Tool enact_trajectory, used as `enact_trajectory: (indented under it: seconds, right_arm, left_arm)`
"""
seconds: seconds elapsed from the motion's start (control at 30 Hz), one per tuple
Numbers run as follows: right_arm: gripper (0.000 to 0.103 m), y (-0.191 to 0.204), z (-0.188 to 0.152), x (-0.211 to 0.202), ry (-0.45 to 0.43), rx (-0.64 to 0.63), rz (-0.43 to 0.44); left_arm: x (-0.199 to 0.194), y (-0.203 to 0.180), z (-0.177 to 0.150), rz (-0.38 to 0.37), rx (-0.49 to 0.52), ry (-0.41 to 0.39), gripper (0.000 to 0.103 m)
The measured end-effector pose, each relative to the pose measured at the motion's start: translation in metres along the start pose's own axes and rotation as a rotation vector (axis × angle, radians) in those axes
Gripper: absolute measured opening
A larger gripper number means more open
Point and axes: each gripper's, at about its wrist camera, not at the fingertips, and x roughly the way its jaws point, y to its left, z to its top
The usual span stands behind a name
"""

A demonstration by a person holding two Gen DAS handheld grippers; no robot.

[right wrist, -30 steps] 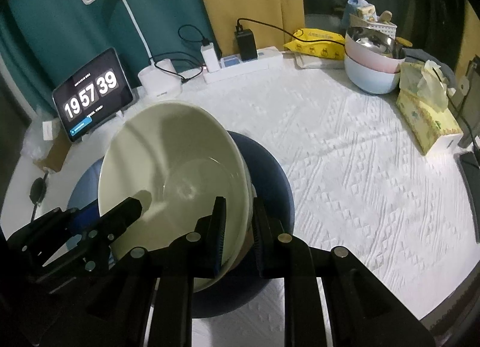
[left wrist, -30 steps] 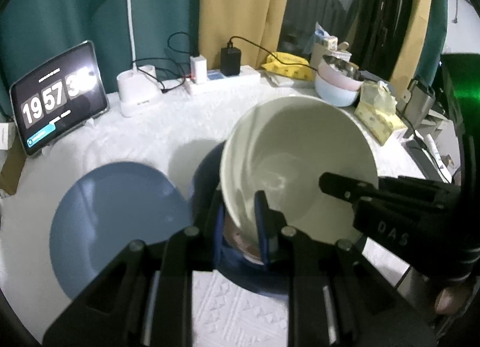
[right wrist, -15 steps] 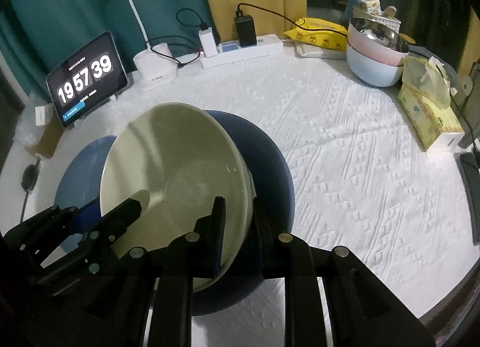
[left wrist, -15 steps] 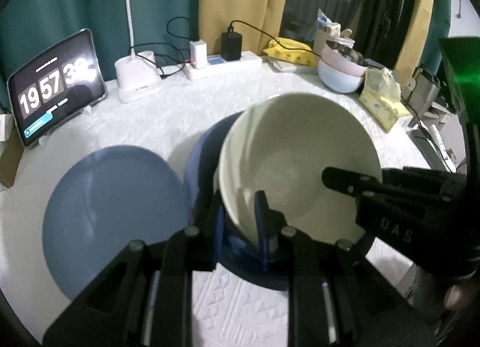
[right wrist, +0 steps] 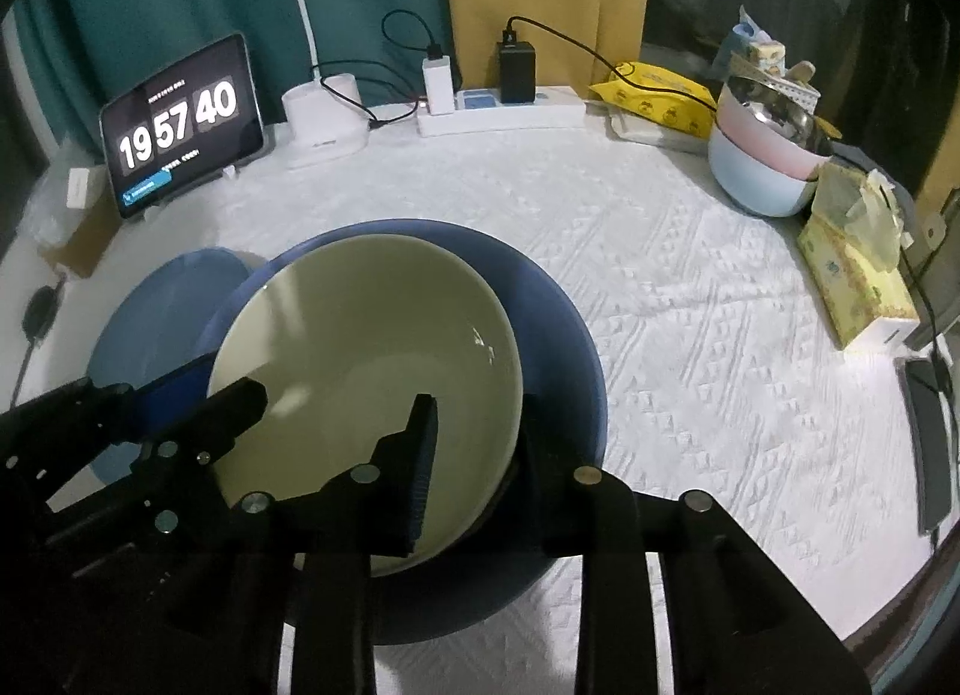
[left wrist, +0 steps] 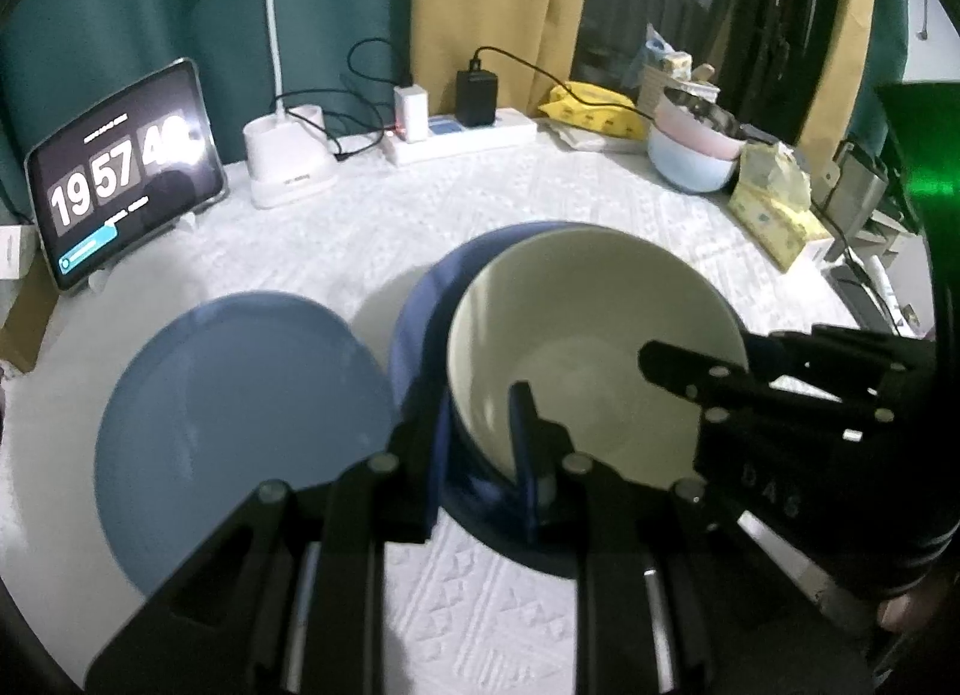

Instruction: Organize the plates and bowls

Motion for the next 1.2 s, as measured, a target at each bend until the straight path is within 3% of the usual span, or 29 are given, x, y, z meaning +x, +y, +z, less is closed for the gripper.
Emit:
enact_trajectory:
  seconds: [0.13,0.3,0.57,0.87,1.2]
  right_arm:
    - [0.031,-0.003,0.002,-0.015,-0.055,0.001,0.008]
    - [0.032,-0.019,0.006,-0.035,-0.12,0.026,0.014]
    - [0.032,-0.052,0.007,-0.045,-0.194,0.05,-0.017]
    - [0.032,-0.068,-0.002,-0.028,-0.172,0.077,0.091]
    - [0.032,-0.069,-0.009,-0.011,-0.13,0.096,0.168]
  left_arm:
    - [-0.006,0.005,0.002,-0.021,-0.018,-0.004,0.021]
    - [-0.027,0.009,0.007,-0.044,-0.014,-0.064,0.022]
    - [-0.041,0.03,0.009,-0.022,-0.041,-0.13,0.031]
    - [-0.024,0.044,0.003,-0.034,-0.081,-0.098,0.039]
    - [0.0,0.039,-0.001,0.034,-0.045,-0.029,0.039]
